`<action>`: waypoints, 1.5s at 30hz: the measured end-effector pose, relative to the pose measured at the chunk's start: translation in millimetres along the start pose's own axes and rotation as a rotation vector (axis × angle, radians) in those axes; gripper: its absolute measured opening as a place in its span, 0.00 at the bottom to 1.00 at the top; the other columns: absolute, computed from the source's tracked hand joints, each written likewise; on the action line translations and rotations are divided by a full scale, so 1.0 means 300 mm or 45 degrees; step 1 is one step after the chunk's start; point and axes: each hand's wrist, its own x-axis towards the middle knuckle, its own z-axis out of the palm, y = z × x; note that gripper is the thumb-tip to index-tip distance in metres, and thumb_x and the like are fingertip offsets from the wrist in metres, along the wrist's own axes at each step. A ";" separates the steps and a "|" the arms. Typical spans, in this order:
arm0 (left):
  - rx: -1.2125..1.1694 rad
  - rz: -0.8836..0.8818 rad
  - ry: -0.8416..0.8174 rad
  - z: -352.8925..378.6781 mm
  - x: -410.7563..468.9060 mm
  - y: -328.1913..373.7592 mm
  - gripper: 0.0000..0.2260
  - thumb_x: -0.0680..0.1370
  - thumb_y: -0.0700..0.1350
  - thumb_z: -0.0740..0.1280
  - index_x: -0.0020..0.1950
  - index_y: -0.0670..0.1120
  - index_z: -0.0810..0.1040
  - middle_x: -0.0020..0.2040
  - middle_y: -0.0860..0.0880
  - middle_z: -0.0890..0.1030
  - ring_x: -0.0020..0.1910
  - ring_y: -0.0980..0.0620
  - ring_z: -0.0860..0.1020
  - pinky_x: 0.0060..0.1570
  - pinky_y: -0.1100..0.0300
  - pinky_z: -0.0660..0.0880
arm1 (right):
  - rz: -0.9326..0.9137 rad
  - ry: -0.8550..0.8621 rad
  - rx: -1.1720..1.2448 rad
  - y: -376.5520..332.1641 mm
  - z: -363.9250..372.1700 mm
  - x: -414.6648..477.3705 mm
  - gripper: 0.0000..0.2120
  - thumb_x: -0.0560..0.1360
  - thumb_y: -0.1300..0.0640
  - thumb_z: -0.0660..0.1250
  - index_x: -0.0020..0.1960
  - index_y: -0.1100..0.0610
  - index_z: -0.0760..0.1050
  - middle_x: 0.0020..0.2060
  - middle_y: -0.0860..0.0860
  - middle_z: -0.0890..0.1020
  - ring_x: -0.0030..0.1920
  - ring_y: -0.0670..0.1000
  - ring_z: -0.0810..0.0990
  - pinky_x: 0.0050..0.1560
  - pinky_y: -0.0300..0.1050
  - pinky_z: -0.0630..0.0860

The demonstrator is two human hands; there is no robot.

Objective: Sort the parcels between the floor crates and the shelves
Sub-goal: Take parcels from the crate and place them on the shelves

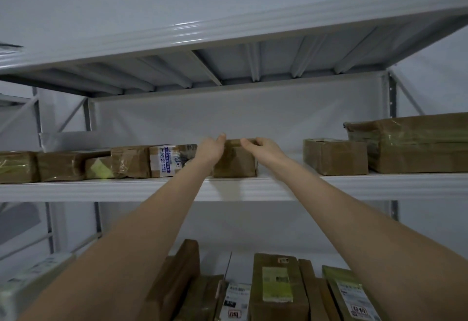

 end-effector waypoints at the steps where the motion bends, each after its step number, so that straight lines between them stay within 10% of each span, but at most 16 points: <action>1: -0.087 0.001 0.003 0.011 -0.005 -0.001 0.22 0.83 0.54 0.52 0.62 0.36 0.73 0.58 0.39 0.76 0.59 0.41 0.74 0.60 0.51 0.69 | 0.010 0.067 0.055 0.004 -0.005 -0.006 0.27 0.77 0.41 0.62 0.66 0.60 0.73 0.65 0.55 0.76 0.64 0.55 0.73 0.57 0.43 0.67; 8: -0.774 -0.120 -0.032 0.043 -0.066 -0.006 0.08 0.79 0.48 0.65 0.54 0.45 0.76 0.55 0.42 0.78 0.54 0.43 0.76 0.49 0.52 0.74 | 0.187 0.396 0.300 0.021 -0.085 -0.067 0.17 0.72 0.40 0.68 0.40 0.54 0.72 0.42 0.52 0.80 0.47 0.55 0.78 0.47 0.49 0.72; 14: -0.893 0.017 -0.218 0.016 -0.138 0.004 0.10 0.76 0.36 0.63 0.55 0.44 0.79 0.47 0.46 0.82 0.41 0.51 0.79 0.40 0.58 0.78 | 0.135 0.316 0.479 -0.004 -0.122 -0.143 0.21 0.71 0.58 0.72 0.62 0.54 0.71 0.55 0.50 0.79 0.53 0.50 0.78 0.41 0.39 0.69; 18: -0.899 0.060 -0.262 -0.005 -0.183 0.031 0.15 0.76 0.32 0.60 0.53 0.48 0.80 0.51 0.44 0.82 0.52 0.44 0.79 0.58 0.48 0.76 | 0.113 0.227 0.481 -0.019 -0.143 -0.182 0.36 0.73 0.66 0.68 0.76 0.57 0.55 0.56 0.49 0.76 0.51 0.48 0.76 0.41 0.38 0.70; 26: -0.774 0.198 -0.222 -0.049 -0.237 0.053 0.14 0.75 0.27 0.58 0.55 0.43 0.72 0.56 0.43 0.78 0.56 0.45 0.77 0.54 0.51 0.76 | 0.097 0.199 0.608 -0.036 -0.198 -0.241 0.31 0.74 0.73 0.60 0.72 0.50 0.67 0.56 0.50 0.79 0.57 0.52 0.77 0.52 0.46 0.73; 31: -0.871 0.114 -0.240 -0.056 -0.266 0.054 0.07 0.80 0.50 0.62 0.55 0.49 0.73 0.50 0.50 0.78 0.54 0.50 0.76 0.51 0.56 0.73 | 0.250 0.192 0.770 -0.040 -0.199 -0.283 0.09 0.80 0.52 0.60 0.50 0.50 0.79 0.50 0.48 0.83 0.52 0.51 0.80 0.61 0.52 0.69; 35: -0.921 0.137 -0.264 -0.055 -0.274 0.043 0.16 0.78 0.56 0.63 0.59 0.48 0.77 0.50 0.52 0.81 0.50 0.52 0.79 0.50 0.57 0.75 | 0.285 0.169 0.670 -0.026 -0.196 -0.296 0.26 0.71 0.31 0.62 0.48 0.53 0.80 0.48 0.48 0.82 0.51 0.53 0.79 0.56 0.51 0.71; 45: -0.718 0.218 -0.281 -0.068 -0.312 0.030 0.19 0.77 0.33 0.57 0.57 0.53 0.79 0.53 0.49 0.80 0.61 0.44 0.73 0.67 0.41 0.66 | 0.292 0.201 0.799 -0.006 -0.170 -0.331 0.13 0.76 0.51 0.67 0.59 0.52 0.75 0.49 0.50 0.81 0.51 0.50 0.78 0.61 0.53 0.71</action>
